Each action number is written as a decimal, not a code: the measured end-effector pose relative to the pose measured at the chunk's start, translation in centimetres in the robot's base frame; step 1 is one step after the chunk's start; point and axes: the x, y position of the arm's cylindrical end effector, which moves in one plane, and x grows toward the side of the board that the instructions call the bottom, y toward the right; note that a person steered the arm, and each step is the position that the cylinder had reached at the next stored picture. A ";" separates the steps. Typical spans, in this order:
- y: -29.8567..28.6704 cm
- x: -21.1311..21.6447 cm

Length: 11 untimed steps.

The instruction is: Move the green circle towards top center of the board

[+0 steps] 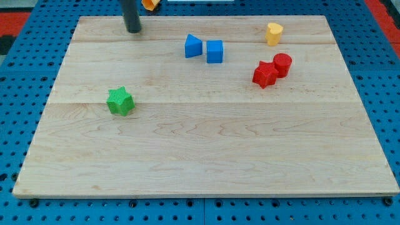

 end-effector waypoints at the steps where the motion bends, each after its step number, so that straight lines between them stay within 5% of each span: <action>1: 6.1 -0.6; 2: 3.2 1.1; 3: -9.4 0.1; 4: -11.7 -4.1; 7: 6.0 -1.8; 8: 6.0 -1.8; 9: -1.6 -4.2; 11: -0.3 -4.2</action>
